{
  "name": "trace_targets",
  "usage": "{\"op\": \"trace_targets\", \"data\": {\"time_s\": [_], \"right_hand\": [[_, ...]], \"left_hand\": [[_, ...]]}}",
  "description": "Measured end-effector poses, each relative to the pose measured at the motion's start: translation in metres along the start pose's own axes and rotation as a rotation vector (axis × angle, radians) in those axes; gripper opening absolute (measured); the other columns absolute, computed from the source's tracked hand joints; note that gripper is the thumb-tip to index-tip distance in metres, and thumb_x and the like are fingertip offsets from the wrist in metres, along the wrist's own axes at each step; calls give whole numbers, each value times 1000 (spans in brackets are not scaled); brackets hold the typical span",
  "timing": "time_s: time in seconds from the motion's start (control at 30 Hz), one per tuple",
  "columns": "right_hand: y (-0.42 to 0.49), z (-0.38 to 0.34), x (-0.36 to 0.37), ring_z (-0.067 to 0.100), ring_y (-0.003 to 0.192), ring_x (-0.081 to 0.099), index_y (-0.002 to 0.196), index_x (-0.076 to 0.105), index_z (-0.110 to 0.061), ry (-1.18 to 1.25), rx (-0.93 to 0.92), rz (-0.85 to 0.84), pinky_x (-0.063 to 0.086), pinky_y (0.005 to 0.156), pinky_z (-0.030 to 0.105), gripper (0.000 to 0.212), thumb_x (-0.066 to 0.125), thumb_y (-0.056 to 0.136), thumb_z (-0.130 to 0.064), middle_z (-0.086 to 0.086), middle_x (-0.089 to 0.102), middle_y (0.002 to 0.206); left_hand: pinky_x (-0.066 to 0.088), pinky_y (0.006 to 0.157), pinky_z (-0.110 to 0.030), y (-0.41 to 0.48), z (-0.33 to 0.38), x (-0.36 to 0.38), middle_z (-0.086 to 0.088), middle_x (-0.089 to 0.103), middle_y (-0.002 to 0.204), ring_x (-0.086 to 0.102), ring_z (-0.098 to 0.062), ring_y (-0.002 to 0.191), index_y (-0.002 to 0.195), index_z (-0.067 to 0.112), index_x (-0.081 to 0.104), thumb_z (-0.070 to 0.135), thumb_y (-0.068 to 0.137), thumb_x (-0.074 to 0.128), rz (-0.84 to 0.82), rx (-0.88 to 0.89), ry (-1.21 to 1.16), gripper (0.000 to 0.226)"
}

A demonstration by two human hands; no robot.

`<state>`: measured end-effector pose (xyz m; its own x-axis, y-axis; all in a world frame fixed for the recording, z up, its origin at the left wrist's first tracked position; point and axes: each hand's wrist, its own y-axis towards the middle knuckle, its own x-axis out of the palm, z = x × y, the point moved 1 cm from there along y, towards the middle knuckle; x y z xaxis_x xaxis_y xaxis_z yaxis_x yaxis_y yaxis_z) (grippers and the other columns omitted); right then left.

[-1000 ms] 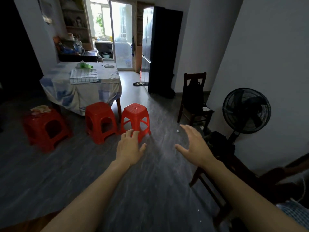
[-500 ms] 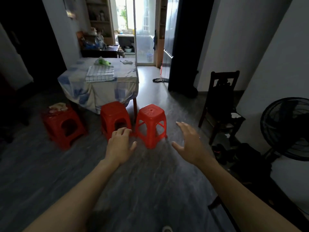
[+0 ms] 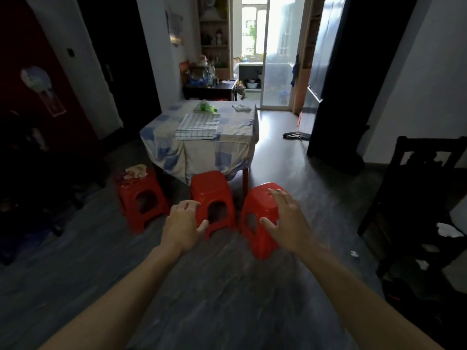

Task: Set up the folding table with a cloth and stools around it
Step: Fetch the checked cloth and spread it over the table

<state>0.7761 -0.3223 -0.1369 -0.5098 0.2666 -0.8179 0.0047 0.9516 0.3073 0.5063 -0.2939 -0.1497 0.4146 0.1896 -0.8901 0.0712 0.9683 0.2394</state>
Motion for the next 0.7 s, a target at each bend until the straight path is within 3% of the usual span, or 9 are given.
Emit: {"op": "trace_targets", "data": {"time_s": [0.13,0.33,0.53,0.7], "right_hand": [[61,-7,30,28,142,35,148,39,-16,18,-67,-38,31,116,39,78,75,81,-35,10,42,152],[155,-36,88,28,140,37,149,38,-17,28,-158,-98,37,113,45,78,73,81,-35,9,41,151],[262,-82,135,25,133,43,144,41,-15,48,-163,-134,36,111,37,74,69,80,-38,6,47,144],[328,-106,189,27,137,39,148,38,-16,71,-163,-172,37,112,42,77,71,82,-38,7,43,149]], "left_hand": [[45,97,-39,46,-31,2,-3,50,136,46,-24,121,132,18,51,40,86,65,41,-54,0,53],[44,101,-39,129,-101,11,-5,51,137,45,-24,125,133,16,51,39,86,67,87,-101,-21,55],[43,102,-37,224,-171,4,-3,52,135,45,-22,124,132,17,53,40,86,66,153,-117,-61,53],[41,104,-38,278,-229,-4,-2,52,135,45,-21,125,128,19,55,39,84,66,154,-145,-40,49]]}}
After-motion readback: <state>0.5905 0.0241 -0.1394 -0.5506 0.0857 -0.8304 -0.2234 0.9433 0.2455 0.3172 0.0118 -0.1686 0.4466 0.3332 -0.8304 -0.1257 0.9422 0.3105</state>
